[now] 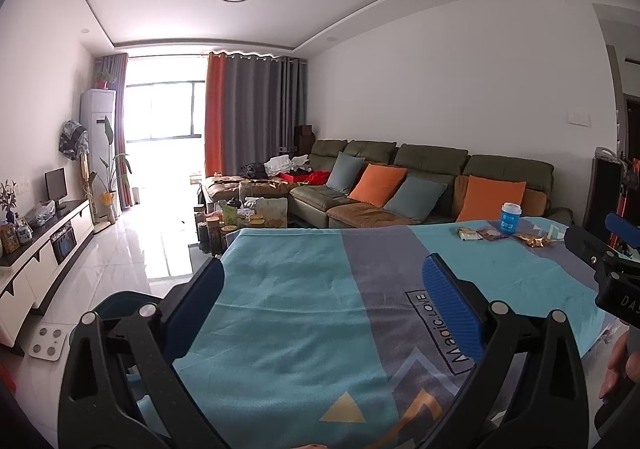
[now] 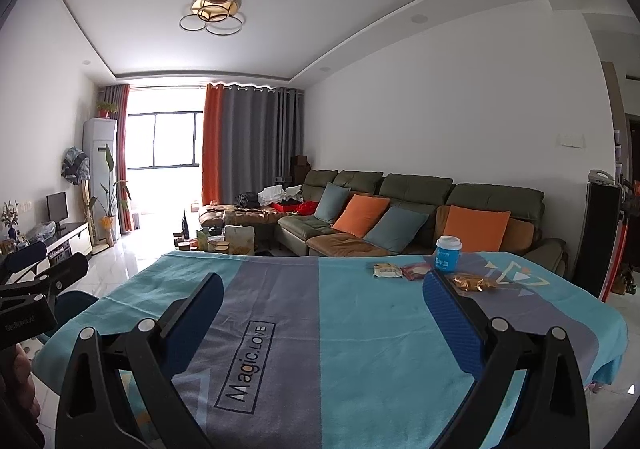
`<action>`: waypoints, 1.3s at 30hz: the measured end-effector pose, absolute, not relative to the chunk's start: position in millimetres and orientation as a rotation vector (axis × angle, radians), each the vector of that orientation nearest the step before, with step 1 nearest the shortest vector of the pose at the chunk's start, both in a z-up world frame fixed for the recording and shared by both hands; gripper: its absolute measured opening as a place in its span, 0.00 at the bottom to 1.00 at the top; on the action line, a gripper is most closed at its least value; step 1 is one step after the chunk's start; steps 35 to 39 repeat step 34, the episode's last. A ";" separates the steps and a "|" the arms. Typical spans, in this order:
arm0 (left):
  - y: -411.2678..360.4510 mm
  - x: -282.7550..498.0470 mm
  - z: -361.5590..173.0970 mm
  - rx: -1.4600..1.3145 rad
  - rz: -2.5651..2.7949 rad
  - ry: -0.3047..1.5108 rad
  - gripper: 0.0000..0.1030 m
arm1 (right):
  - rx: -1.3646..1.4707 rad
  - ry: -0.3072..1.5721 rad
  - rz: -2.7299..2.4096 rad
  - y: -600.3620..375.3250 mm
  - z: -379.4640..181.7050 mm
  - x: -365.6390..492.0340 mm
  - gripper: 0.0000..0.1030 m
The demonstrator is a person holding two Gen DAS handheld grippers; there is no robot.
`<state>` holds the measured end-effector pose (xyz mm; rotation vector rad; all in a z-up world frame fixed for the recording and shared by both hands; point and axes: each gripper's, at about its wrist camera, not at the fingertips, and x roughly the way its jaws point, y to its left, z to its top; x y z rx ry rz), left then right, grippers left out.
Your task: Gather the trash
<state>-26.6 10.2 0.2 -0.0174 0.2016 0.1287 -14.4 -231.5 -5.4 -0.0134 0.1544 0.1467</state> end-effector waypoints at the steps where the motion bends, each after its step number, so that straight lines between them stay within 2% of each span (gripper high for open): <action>1: 10.0 -26.7 0.4 -0.017 0.130 0.201 0.95 | -0.015 0.156 0.148 -231.8 -5.1 -14.7 0.94; 39: 10.8 -17.0 -5.7 -0.026 0.133 0.227 0.95 | -0.009 0.168 0.140 -234.3 -2.9 -5.3 0.94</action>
